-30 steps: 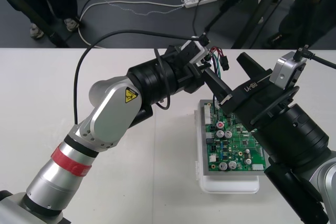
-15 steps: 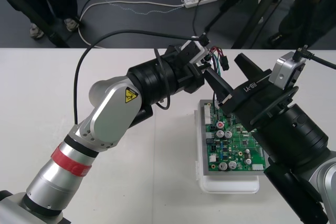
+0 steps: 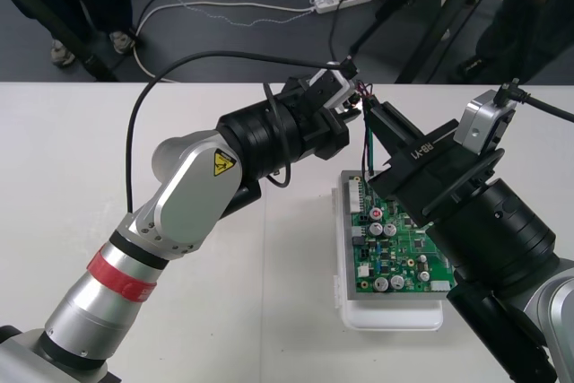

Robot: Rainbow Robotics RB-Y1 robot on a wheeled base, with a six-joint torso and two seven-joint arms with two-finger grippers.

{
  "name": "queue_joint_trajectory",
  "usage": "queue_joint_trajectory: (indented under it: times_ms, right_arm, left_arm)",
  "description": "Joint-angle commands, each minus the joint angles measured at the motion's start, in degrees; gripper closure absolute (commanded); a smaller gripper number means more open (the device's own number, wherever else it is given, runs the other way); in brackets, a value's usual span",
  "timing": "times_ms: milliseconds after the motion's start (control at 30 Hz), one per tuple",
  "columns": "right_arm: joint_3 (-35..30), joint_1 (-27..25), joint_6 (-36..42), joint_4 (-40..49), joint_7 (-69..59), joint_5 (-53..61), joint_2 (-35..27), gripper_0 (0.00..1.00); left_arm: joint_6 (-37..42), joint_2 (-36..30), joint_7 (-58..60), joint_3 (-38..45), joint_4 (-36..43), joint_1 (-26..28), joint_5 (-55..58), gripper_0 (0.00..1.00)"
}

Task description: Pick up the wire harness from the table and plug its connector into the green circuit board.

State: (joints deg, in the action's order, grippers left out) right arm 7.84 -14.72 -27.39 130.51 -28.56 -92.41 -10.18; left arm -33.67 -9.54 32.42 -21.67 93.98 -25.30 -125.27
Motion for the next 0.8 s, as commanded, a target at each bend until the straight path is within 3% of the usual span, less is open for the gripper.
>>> queue_joint_trajectory:
  times_ms: [33, 433, 467, 500, 533, 800]
  right_arm:
    - [1.4, 0.2, 0.5, 2.0, -1.7, 0.4, -1.2, 1.0]
    - [1.3, 0.1, 0.5, 2.1, -2.1, 0.5, -1.3, 1.0]
    - [1.4, 0.2, 0.5, 2.1, -2.1, 0.4, -1.3, 1.0]
    - [1.4, 0.2, 0.5, 2.1, -2.2, 0.5, -1.4, 1.0]
    - [1.4, 0.2, 0.5, 2.1, -2.3, 0.5, -1.3, 1.0]
    - [1.4, 0.2, 0.5, 2.1, -2.5, 0.5, -1.5, 1.0]
  left_arm:
    - [3.0, 0.4, 2.7, -1.1, 2.9, -2.1, -0.1, 1.0]
    - [3.1, 0.4, 2.5, -1.2, 2.9, -2.1, 0.1, 0.99]
    - [3.0, 0.4, 2.7, -1.2, 2.9, -2.1, 0.3, 0.6]
    - [3.0, 0.4, 2.7, -1.1, 2.9, -2.1, 0.4, 0.08]
    - [3.1, 0.4, 2.7, -1.1, 2.9, -2.1, 0.5, 0.0]
    - [3.0, 0.4, 2.8, -1.1, 2.9, -2.1, 1.7, 0.0]
